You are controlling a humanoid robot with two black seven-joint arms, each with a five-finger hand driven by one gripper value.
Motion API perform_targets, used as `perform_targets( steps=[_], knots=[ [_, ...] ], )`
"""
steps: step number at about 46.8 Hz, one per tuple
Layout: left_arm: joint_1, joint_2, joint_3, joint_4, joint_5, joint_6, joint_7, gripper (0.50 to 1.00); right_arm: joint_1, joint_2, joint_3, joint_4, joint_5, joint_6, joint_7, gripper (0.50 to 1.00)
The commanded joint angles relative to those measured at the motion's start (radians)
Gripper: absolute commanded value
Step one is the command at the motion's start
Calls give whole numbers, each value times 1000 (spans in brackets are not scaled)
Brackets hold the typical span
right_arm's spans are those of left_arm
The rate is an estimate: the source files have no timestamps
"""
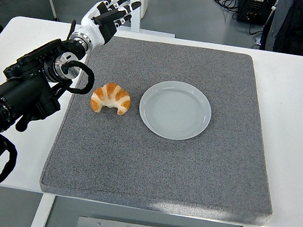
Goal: Place the bread on the plate
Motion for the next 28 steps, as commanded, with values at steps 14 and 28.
perform_targets(
  steps=[14, 28],
  knots=[
    [-1, 0, 4, 0, 0, 6, -1, 992, 0, 0, 0, 0, 0, 1, 0, 1000],
    [-11, 0, -4, 0, 0, -2, 0, 992, 0, 0, 0, 0, 0, -1, 0, 1000]
  ],
)
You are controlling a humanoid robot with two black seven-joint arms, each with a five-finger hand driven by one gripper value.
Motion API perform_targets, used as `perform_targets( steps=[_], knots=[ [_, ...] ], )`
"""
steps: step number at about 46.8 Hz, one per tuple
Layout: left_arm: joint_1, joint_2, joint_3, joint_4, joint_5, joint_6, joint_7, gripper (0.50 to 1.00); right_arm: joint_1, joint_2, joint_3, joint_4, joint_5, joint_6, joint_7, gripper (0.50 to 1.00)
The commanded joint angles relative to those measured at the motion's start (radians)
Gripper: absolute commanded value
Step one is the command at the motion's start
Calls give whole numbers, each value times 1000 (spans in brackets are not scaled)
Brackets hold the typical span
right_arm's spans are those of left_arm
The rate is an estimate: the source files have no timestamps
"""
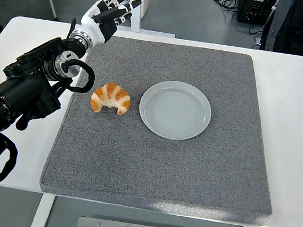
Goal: Place the bread on the plate
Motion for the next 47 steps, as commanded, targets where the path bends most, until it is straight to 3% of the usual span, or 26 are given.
perform_targets(
  steps=[1, 13, 20, 31, 39, 47],
  knots=[
    [0, 0, 1, 0, 0, 0, 0, 992, 0, 0, 0, 0, -1, -1, 0, 1000],
    [5, 0, 15, -18, 2, -2, -1, 992, 0, 0, 0, 0, 1, -1, 0, 1000],
    [26, 5, 18, -124, 6, 0, 2, 992, 0, 0, 0, 0, -1, -1, 0, 1000],
    [85, 117, 19, -368, 18, 62, 3, 992, 0, 0, 0, 0, 1, -1, 0, 1000],
    [92, 175, 58, -448, 26, 99, 0, 992, 0, 0, 0, 0, 1, -1, 0, 1000],
    [109, 255, 68, -546, 155, 99, -6, 992, 0, 0, 0, 0, 1, 1, 0, 1000]
  ],
)
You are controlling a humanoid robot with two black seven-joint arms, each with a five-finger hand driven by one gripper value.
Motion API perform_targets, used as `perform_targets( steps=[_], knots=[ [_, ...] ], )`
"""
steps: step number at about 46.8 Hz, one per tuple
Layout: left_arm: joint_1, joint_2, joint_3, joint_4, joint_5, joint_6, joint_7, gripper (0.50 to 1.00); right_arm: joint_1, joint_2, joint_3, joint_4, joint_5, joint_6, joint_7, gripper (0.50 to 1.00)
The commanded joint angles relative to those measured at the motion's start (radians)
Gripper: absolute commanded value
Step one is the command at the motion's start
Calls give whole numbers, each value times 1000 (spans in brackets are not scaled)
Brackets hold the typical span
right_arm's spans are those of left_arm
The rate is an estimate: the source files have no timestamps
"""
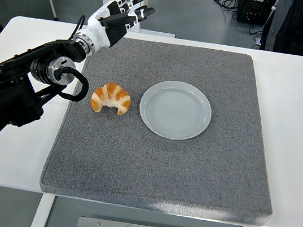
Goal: Place the bread on the plate
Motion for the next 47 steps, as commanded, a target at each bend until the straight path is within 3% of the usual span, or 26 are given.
perform_targets(
  steps=[1, 16, 22, 33, 40, 47],
  knots=[
    [6, 46, 0, -62, 69, 1, -3, 992, 0, 0, 0, 0, -1, 0, 0, 1000],
    [24, 242, 1, -295, 170, 32, 5, 993, 0, 0, 0, 0, 0, 0, 0, 1000],
    [39, 319, 27, -395, 323, 31, 1, 992, 0, 0, 0, 0, 0, 1, 0, 1000],
    [75, 347, 37, -418, 660, 104, -7, 992, 0, 0, 0, 0, 0, 0, 0, 1000],
    [72, 423, 142, -509, 716, 106, -6, 992, 0, 0, 0, 0, -1, 0, 0, 1000],
    [49, 471, 224, -521, 750, 109, -6, 990, 0, 0, 0, 0, 0, 0, 0, 1000]
  ],
)
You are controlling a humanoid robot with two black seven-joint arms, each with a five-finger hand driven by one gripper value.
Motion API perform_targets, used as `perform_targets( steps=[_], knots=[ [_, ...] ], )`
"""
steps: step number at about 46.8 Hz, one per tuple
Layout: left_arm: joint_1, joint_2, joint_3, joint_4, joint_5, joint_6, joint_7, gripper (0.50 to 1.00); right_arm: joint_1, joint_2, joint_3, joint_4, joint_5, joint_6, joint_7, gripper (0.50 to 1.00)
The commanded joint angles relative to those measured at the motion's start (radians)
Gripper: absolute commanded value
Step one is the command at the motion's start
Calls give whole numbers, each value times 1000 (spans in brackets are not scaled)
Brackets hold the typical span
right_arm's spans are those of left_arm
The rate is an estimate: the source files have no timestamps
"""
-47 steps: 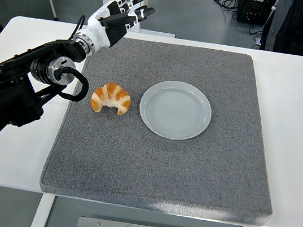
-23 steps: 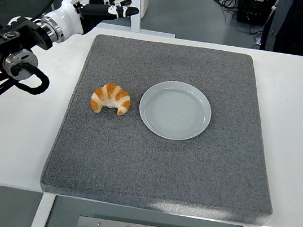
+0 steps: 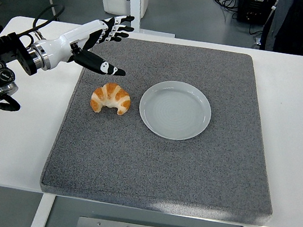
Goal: Place the bread on the plate
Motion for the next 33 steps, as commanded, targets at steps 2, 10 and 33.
perform_targets(
  steps=[2, 10, 33],
  knots=[
    [-6, 20, 18, -1, 52, 1, -2, 990, 0, 0, 0, 0, -1, 0, 0, 1000],
    [-6, 25, 40, -3, 129, 0, -10, 987, 0, 0, 0, 0, 1, 0, 0, 1000],
    [-40, -35, 209, 72, 310, 132, 27, 990, 0, 0, 0, 0, 1, 0, 0, 1000]
  ],
)
